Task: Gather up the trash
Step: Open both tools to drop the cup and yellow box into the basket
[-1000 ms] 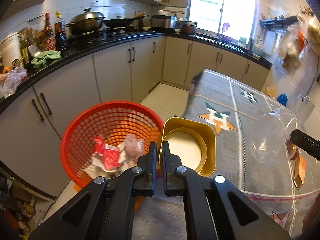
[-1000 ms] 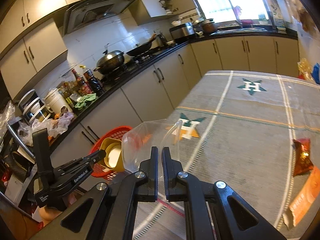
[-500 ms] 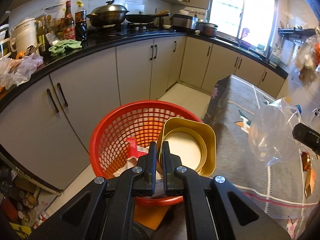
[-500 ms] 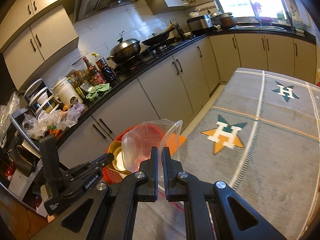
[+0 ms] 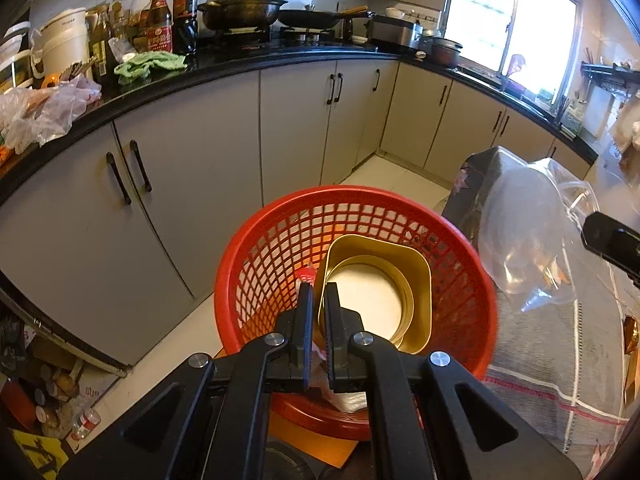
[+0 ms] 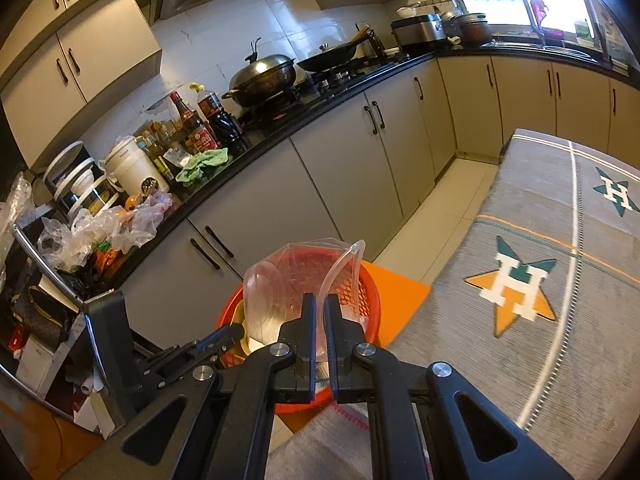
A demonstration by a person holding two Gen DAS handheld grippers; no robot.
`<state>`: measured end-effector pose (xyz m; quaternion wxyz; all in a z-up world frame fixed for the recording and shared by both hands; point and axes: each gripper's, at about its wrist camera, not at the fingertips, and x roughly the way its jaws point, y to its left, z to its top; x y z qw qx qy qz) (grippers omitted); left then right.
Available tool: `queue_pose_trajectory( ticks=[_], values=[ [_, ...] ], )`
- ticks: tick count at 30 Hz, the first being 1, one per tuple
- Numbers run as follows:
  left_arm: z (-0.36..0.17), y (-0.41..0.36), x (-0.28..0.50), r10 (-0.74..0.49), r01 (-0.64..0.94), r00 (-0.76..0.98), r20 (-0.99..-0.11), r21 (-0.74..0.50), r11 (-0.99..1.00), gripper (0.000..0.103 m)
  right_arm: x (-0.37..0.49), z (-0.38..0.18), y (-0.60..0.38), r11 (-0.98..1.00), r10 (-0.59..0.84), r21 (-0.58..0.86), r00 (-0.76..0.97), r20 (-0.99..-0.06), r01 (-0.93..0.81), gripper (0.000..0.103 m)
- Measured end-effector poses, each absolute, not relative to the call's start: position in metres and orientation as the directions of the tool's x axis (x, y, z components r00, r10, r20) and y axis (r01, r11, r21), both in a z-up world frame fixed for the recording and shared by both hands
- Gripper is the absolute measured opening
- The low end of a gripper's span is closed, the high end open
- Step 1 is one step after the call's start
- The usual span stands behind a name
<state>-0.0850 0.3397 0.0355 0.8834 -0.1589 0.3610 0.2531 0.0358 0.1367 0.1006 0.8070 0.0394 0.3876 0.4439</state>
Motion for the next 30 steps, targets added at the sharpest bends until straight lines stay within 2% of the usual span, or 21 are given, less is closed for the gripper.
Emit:
queue_pose_trajectory(
  ticks=[19, 21, 22, 25, 30],
  values=[
    [0.018, 0.348, -0.078, 0.343, -0.574, 0.584, -0.736, -0.075, 0.815, 0.008, 0.054, 0.062, 0.177, 0.622, 0.714, 0.42, 0.259, -0.651, -0.661, 0.008],
    [0.02, 0.346, -0.079, 0.341, -0.569, 0.59, -0.732, -0.077, 0.819, 0.012, 0.055, 0.061, 0.177, 0.617, 0.716, 0.432, 0.242, -0.654, -0.658, 0.018],
    [0.02, 0.345, -0.079, 0.338, -0.567, 0.591, -0.732, -0.079, 0.82, 0.016, 0.055, 0.061, 0.177, 0.618, 0.716, 0.434, 0.241, -0.655, -0.655, 0.027],
    [0.025, 0.342, -0.081, 0.343, -0.566, 0.598, -0.724, -0.078, 0.821, 0.023, 0.053, 0.064, 0.171, 0.608, 0.727, 0.447, 0.233, -0.646, -0.656, 0.029],
    [0.034, 0.335, -0.085, 0.341, -0.563, 0.609, -0.716, -0.088, 0.821, 0.026, 0.047, 0.076, 0.152, 0.617, 0.726, 0.435, 0.261, -0.636, -0.656, 0.029]
  ],
)
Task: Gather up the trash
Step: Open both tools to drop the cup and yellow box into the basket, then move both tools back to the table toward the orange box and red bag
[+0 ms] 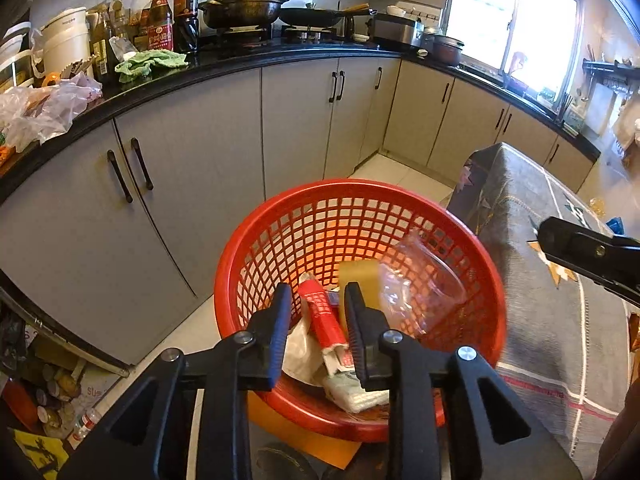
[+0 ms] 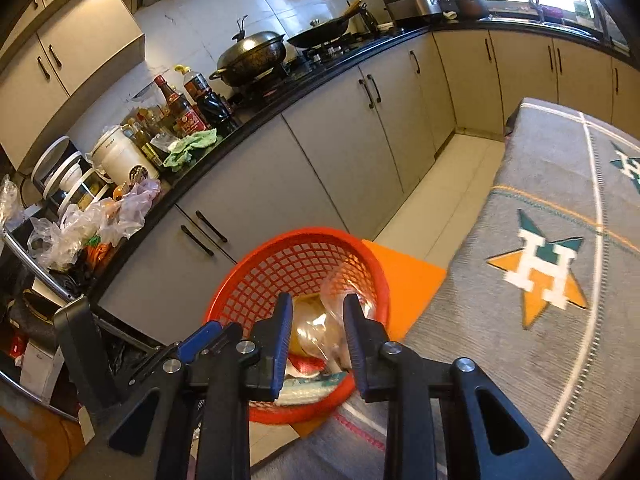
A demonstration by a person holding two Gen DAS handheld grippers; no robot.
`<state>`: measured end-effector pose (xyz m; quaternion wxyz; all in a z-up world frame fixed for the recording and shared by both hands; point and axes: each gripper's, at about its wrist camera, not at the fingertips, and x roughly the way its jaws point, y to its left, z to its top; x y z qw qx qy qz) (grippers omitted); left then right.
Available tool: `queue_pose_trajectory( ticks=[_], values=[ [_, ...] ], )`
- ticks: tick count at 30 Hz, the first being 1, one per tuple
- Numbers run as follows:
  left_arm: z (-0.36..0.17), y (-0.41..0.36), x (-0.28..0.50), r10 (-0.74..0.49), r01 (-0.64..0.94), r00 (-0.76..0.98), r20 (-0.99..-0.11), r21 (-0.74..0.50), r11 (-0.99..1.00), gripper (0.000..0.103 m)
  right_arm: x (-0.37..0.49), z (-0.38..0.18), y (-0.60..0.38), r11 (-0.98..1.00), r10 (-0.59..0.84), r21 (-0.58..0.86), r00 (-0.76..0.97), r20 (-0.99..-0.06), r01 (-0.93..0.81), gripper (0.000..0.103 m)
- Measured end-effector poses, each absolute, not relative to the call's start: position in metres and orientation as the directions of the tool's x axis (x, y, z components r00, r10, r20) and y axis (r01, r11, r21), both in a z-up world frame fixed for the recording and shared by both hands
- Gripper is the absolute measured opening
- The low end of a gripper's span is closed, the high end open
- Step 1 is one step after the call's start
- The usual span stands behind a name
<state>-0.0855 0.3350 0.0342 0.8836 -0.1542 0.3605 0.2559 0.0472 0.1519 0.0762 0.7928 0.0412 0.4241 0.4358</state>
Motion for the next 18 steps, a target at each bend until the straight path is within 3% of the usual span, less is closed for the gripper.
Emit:
queue_pose_trajectory(
  ticks=[5, 18],
  values=[
    [0.047, 0.312, -0.092, 0.344, -0.539, 0.634, -0.693, -0.076, 0.839, 0.033, 0.043, 0.082, 0.122, 0.639, 0.714, 0.43, 0.282, -0.641, -0.638, 0.029],
    [0.07, 0.23, -0.084, 0.306, -0.406, 0.691, -0.655, -0.002, 0.914, 0.035, 0.038, 0.096, 0.025, 0.681, 0.707, 0.467, 0.338, -0.621, -0.564, 0.03]
  ],
)
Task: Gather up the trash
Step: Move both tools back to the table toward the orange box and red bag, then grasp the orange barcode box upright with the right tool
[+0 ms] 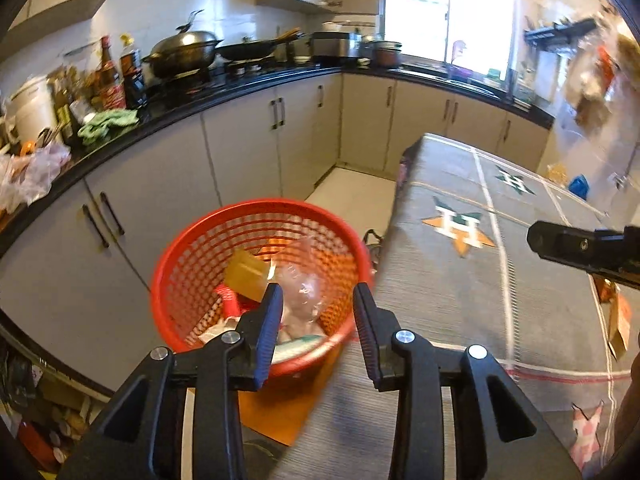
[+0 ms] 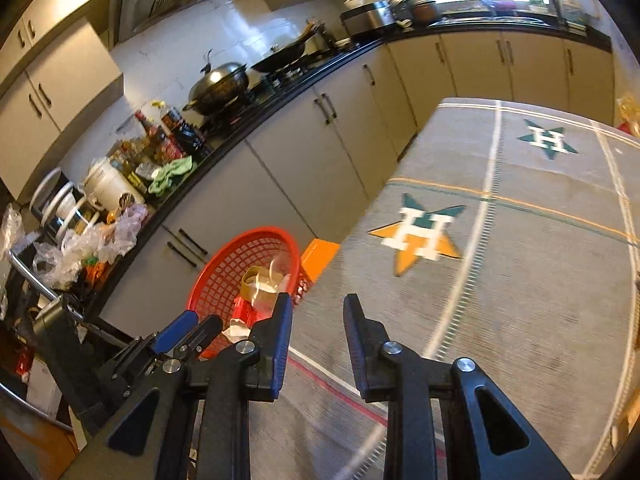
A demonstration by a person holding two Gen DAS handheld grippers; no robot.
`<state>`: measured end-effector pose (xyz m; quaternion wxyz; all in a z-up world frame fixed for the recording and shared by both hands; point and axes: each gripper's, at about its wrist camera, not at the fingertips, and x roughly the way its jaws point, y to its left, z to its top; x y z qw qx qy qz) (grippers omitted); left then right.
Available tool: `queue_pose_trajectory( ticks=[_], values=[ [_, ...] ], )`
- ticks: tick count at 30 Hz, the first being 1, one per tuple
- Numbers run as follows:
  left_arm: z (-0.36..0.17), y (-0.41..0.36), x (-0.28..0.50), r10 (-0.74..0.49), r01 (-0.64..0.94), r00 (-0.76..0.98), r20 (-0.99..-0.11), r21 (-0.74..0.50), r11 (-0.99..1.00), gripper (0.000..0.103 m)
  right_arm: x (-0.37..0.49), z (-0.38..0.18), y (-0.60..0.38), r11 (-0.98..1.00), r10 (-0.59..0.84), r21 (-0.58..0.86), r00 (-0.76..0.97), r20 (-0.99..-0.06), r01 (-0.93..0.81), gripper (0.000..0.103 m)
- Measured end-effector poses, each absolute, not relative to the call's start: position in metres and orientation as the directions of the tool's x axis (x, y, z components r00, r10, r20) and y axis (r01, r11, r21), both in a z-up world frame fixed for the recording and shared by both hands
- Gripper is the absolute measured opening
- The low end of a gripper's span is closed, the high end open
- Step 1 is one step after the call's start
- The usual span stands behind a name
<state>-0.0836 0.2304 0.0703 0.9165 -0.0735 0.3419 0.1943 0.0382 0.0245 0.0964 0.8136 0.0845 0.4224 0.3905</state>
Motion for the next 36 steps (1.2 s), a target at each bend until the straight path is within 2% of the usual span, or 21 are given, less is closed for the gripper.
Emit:
queue_pose_trajectory(
  ticks=[2, 10, 15, 19, 21, 26, 29, 34, 36],
  values=[
    [0.071, 0.217, -0.081, 0.295, -0.382, 0.696, -0.655, 0.011, 0.924, 0.035, 0.038, 0.097, 0.009, 0.693, 0.702, 0.477, 0.353, -0.618, -0.541, 0.034],
    [0.07, 0.17, -0.069, 0.214, -0.269, 0.711, -0.67, 0.021, 0.963, 0.038, 0.037, 0.093, -0.083, 0.764, 0.645, 0.502, 0.445, -0.621, -0.406, 0.035],
    [0.064, 0.133, -0.061, 0.166, -0.199, 0.717, -0.677, 0.029, 0.98, 0.041, 0.033, 0.091, -0.169, 0.845, 0.526, 0.471, 0.556, -0.643, -0.254, 0.035],
    [0.062, 0.108, -0.055, 0.12, -0.135, 0.718, -0.685, 0.032, 0.99, 0.042, 0.037, 0.086, -0.236, 0.889, 0.4, 0.45, 0.613, -0.681, -0.081, 0.045],
    [0.061, 0.097, -0.052, 0.093, -0.105, 0.718, -0.69, 0.024, 0.994, 0.042, 0.04, 0.079, -0.258, 0.909, 0.328, 0.417, 0.613, -0.718, 0.002, 0.047],
    [0.059, 0.08, -0.053, 0.064, -0.059, 0.716, -0.695, 0.031, 0.998, 0.042, 0.052, 0.055, -0.276, 0.91, 0.291, 0.406, 0.561, -0.775, 0.088, 0.052],
    [0.06, 0.079, -0.057, 0.063, -0.054, 0.717, -0.694, 0.035, 0.998, 0.042, 0.06, 0.044, -0.264, 0.914, 0.3, 0.397, 0.519, -0.8, 0.084, 0.058],
    [0.062, 0.084, -0.059, 0.063, -0.059, 0.719, -0.692, 0.03, 0.998, 0.043, 0.069, 0.037, -0.233, 0.94, 0.27, 0.337, 0.488, -0.83, 0.053, 0.059],
    [0.061, 0.085, -0.06, 0.06, -0.058, 0.719, -0.692, 0.027, 0.998, 0.043, 0.073, 0.033, -0.218, 0.95, 0.255, 0.311, 0.483, -0.837, 0.037, 0.063]
  ],
)
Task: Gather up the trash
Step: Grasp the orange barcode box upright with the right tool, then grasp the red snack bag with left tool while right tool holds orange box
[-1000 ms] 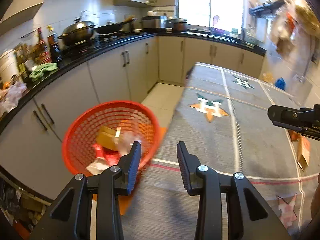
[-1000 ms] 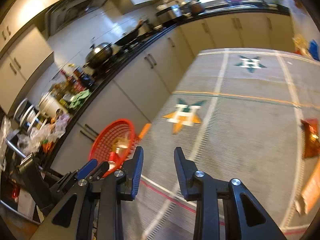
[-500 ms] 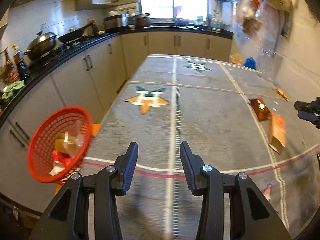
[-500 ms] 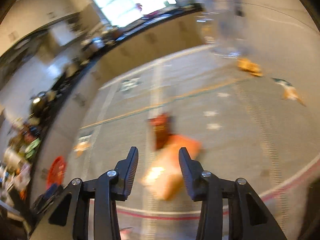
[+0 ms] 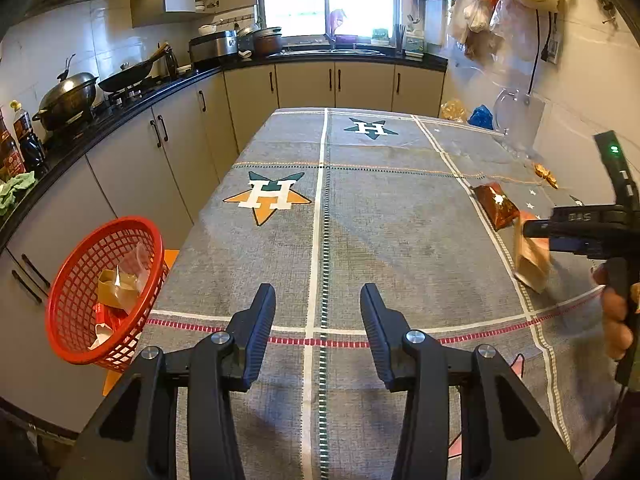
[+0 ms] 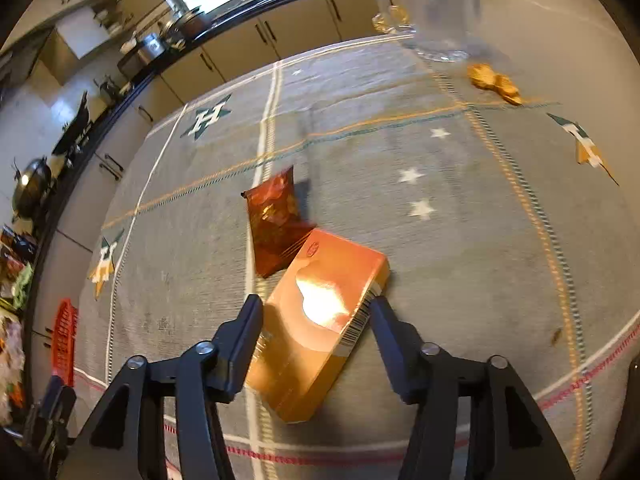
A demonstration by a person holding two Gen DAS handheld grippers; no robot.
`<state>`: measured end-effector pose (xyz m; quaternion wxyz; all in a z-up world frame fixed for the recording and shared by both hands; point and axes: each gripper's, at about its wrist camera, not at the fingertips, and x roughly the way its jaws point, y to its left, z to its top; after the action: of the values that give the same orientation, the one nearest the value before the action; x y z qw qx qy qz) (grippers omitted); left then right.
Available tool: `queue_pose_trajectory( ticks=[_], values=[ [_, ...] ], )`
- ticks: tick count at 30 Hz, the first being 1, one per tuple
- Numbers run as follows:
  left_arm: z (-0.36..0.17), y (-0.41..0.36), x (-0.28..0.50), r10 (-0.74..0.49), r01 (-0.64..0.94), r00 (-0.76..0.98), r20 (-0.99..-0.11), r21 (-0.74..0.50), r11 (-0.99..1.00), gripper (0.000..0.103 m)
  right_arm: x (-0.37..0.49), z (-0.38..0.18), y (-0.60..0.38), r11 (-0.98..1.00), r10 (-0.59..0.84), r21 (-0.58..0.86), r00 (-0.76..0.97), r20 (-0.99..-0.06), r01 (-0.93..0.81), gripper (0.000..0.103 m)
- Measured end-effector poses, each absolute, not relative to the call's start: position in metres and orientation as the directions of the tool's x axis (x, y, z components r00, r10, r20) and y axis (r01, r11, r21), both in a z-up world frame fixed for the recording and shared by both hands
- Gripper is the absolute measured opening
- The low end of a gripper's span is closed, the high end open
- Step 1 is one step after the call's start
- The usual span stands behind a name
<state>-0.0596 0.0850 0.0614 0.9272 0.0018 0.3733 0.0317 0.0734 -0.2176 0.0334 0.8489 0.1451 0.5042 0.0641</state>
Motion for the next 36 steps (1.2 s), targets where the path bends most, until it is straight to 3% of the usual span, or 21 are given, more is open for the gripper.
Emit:
queue_pose_trajectory(
  ticks=[2, 5, 6, 7, 8, 11, 20, 27, 33, 36],
  values=[
    [0.061, 0.084, -0.06, 0.06, -0.055, 0.718, -0.694, 0.028, 0.998, 0.043, 0.075, 0.031, -0.203, 0.964, 0.232, 0.265, 0.48, -0.846, 0.001, 0.07],
    [0.06, 0.083, -0.059, 0.058, -0.051, 0.716, -0.696, 0.03, 0.998, 0.043, 0.072, 0.025, -0.185, 0.974, 0.223, 0.216, 0.465, -0.857, -0.069, 0.07],
    [0.06, 0.082, -0.059, 0.058, -0.051, 0.715, -0.697, 0.031, 0.998, 0.043, 0.071, 0.024, -0.18, 0.973, 0.232, 0.209, 0.456, -0.859, -0.1, 0.066],
    [0.06, 0.081, -0.058, 0.057, -0.05, 0.714, -0.698, 0.031, 0.998, 0.043, 0.068, 0.024, -0.179, 0.972, 0.233, 0.2, 0.465, -0.854, -0.12, 0.045],
    [0.06, 0.08, -0.058, 0.056, -0.048, 0.714, -0.698, 0.031, 0.998, 0.043, 0.065, 0.024, -0.18, 0.972, 0.235, 0.198, 0.465, -0.854, -0.127, 0.037],
    [0.058, 0.076, -0.056, 0.056, -0.04, 0.71, -0.702, 0.039, 0.998, 0.043, 0.061, 0.026, -0.196, 0.956, 0.292, 0.262, 0.466, -0.835, -0.129, 0.027],
    [0.067, 0.05, -0.039, -0.013, 0.024, 0.686, -0.728, 0.004, 1.0, 0.043, 0.067, 0.062, -0.238, 0.966, 0.238, 0.251, 0.597, -0.766, -0.062, 0.026],
    [0.076, 0.039, -0.028, -0.026, 0.027, 0.674, -0.739, -0.011, 1.0, 0.047, 0.139, 0.038, -0.222, 0.984, 0.179, 0.145, 0.565, -0.806, -0.104, 0.026],
    [0.077, 0.045, -0.015, -0.017, 0.005, 0.657, -0.753, -0.018, 1.0, 0.049, 0.116, 0.04, -0.191, 0.911, 0.405, 0.304, 0.473, -0.783, -0.277, 0.026],
    [0.078, 0.045, -0.006, -0.011, -0.002, 0.659, -0.752, -0.017, 1.0, 0.056, 0.101, 0.051, -0.192, 0.906, 0.417, 0.307, 0.501, -0.758, -0.29, 0.026]
  ],
)
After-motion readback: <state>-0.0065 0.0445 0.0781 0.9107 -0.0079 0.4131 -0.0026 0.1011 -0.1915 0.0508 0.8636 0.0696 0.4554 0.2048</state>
